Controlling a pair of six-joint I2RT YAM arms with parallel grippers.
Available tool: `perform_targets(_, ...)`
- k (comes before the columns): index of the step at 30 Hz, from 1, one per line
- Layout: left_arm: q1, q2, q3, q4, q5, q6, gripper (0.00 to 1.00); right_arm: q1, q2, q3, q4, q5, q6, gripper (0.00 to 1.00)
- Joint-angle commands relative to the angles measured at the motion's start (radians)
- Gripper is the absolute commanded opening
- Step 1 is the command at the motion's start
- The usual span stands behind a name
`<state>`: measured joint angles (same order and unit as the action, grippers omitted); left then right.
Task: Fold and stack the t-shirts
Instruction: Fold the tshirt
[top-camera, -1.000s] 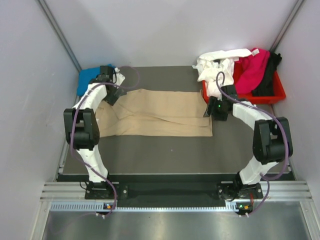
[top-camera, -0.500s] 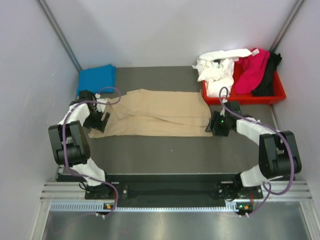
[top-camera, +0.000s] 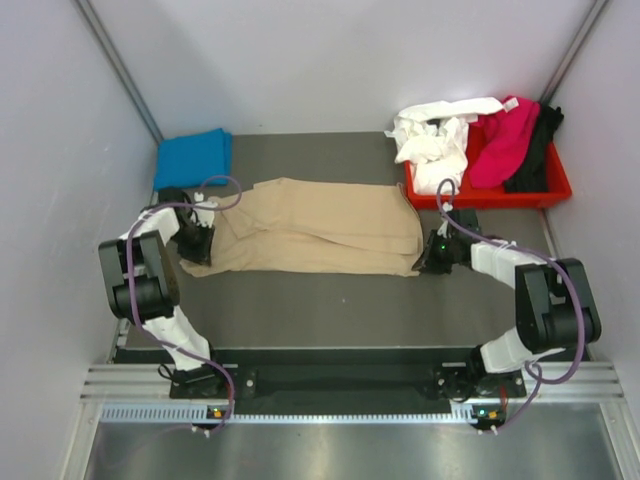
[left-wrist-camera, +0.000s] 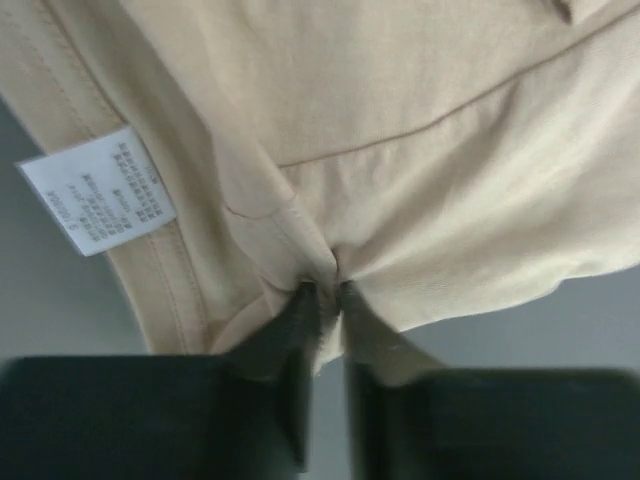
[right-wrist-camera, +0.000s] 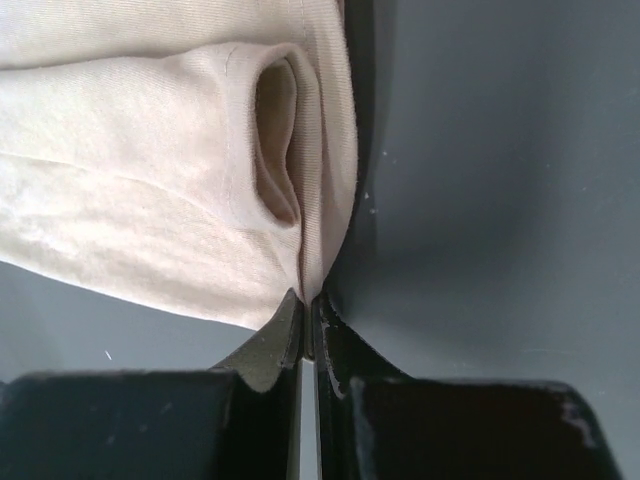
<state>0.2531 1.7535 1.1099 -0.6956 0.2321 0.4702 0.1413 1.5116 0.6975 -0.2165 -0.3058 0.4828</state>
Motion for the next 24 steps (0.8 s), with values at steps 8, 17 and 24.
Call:
perform_targets(8,0.122,-0.08,-0.076,0.007,-0.02,0.076,0.0,-0.023,-0.146,-0.036,-0.147,0.014,-0.033,0.0)
perform_targets(17,0.295,-0.342,-0.189,-0.28,-0.008,0.396,0.0,-0.028,-0.384,-0.151,-0.382,0.014,-0.012,0.0)
perform_targets(24,0.299,-0.394,-0.269,-0.315,-0.097,0.49,0.31,-0.012,-0.51,-0.191,-0.46,0.047,0.089,0.34)
